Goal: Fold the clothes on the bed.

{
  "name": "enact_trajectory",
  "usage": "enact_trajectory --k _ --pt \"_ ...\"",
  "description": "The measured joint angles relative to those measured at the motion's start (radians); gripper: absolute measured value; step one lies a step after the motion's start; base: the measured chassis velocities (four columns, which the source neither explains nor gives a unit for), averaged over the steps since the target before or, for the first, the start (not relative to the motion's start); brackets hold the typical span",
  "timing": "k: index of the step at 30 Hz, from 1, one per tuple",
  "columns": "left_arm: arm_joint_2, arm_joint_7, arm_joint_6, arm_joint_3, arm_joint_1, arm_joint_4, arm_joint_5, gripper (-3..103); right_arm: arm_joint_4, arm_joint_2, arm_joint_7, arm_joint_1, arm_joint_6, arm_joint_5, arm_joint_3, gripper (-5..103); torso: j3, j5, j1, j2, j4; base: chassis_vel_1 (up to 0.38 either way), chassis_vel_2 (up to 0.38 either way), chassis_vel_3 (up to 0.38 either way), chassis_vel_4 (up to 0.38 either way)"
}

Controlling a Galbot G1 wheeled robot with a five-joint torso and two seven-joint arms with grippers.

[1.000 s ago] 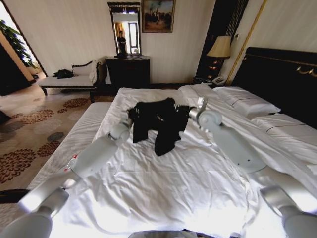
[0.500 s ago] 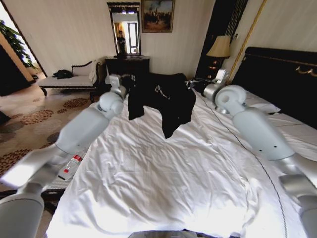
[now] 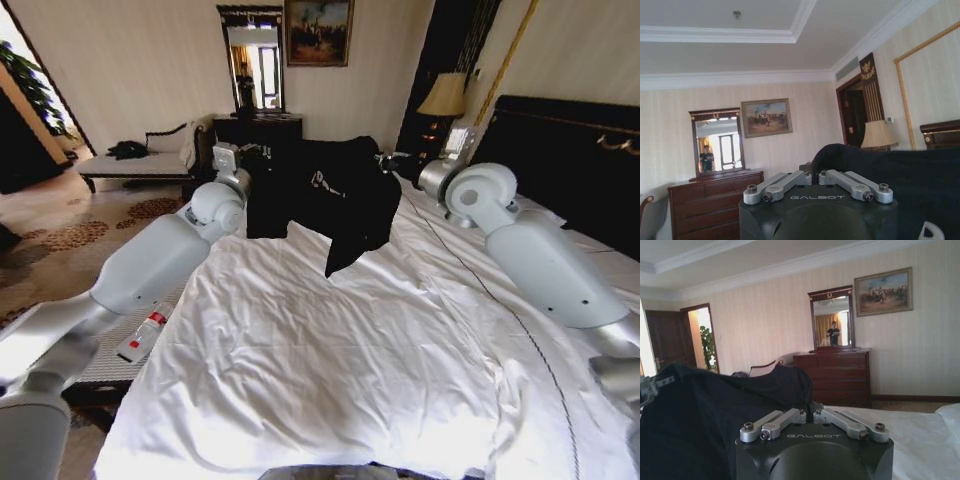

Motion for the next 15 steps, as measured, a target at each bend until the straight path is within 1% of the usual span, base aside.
enact_trajectory --k 1,2,4,5,6,7,8,9,10,11,12,14,15 --pt "0.000 0.000 0.000 0.000 0.000 0.000 0.000 1 0.000 0.000 0.000 0.000 0.000 0.000 0.000 1 0.000 0.0000 0.000 0.000 0.0000 0.000 0.000 0.000 0.000" --pt "0.017 -0.009 0.003 -0.001 0.013 -0.027 -0.005 1 0.028 -0.011 0.008 -0.021 0.000 0.004 0.011 1 0.000 0.0001 0.000 0.000 0.0001 0.000 0.000 0.000 0.000" --pt "0.073 -0.032 0.014 -0.024 0.072 -0.117 -0.018 1 0.097 -0.036 0.041 -0.072 -0.004 0.026 0.044 1 0.000 -0.0001 0.000 0.000 0.0002 0.000 0.000 0.000 0.000" --pt "0.073 -0.032 0.014 -0.024 0.072 -0.117 -0.018 1 0.097 -0.036 0.041 -0.072 -0.004 0.026 0.044 1 0.000 -0.0001 0.000 0.000 0.0002 0.000 0.000 0.000 0.000" --pt "0.088 -0.036 0.017 -0.031 0.088 -0.140 -0.019 1 0.120 -0.043 0.050 -0.090 -0.007 0.034 0.060 1 0.000 -0.0003 0.000 0.000 0.0003 0.000 0.000 0.000 0.000" --pt "0.133 -0.047 0.022 -0.053 0.139 -0.206 -0.021 1 0.178 -0.062 0.071 -0.137 -0.013 0.055 0.103 1 0.000 -0.0003 0.000 0.000 0.0006 0.000 0.000 0.000 0.000" --pt "0.156 -0.053 0.026 -0.068 0.170 -0.241 -0.023 1 0.218 -0.075 0.083 -0.170 -0.016 0.071 0.133 1 0.000 -0.0004 0.000 0.000 0.0006 0.000 0.000 0.000 0.000" --pt "0.189 -0.062 0.033 -0.094 0.217 -0.297 -0.026 1 0.275 -0.096 0.101 -0.228 -0.021 0.100 0.186 1 0.000 -0.0010 0.000 0.000 0.0008 0.000 0.000 0.000 0.000" --pt "0.189 -0.062 0.033 -0.094 0.217 -0.297 -0.026 1 0.275 -0.096 0.101 -0.228 -0.021 0.100 0.186 1 0.000 -0.0010 0.000 0.000 0.0008 0.000 0.000 0.000 0.000" --pt "0.216 -0.069 0.039 -0.115 0.256 -0.340 -0.028 1 0.321 -0.115 0.117 -0.287 -0.025 0.127 0.236 1 0.000 -0.0011 0.000 0.000 0.0007 0.000 0.000 0.000 0.000" --pt "0.253 -0.076 0.047 -0.146 0.312 -0.398 -0.030 1 0.385 -0.139 0.142 -0.378 -0.028 0.168 0.300 1 -0.001 -0.0004 0.000 0.000 0.0005 0.000 0.000 0.000 0.000" --pt "0.300 -0.080 0.060 -0.216 0.405 -0.490 -0.031 1 0.484 -0.162 0.185 -0.491 -0.033 0.225 0.369 1 0.000 -0.0002 -0.001 0.000 -0.0004 0.000 0.000 0.000 0.000" --pt "0.300 -0.080 0.060 -0.216 0.405 -0.490 -0.031 1 0.484 -0.162 0.185 -0.491 -0.033 0.225 0.369 1 0.000 -0.0002 -0.001 0.000 -0.0004 0.000 0.000 0.000 0.000"
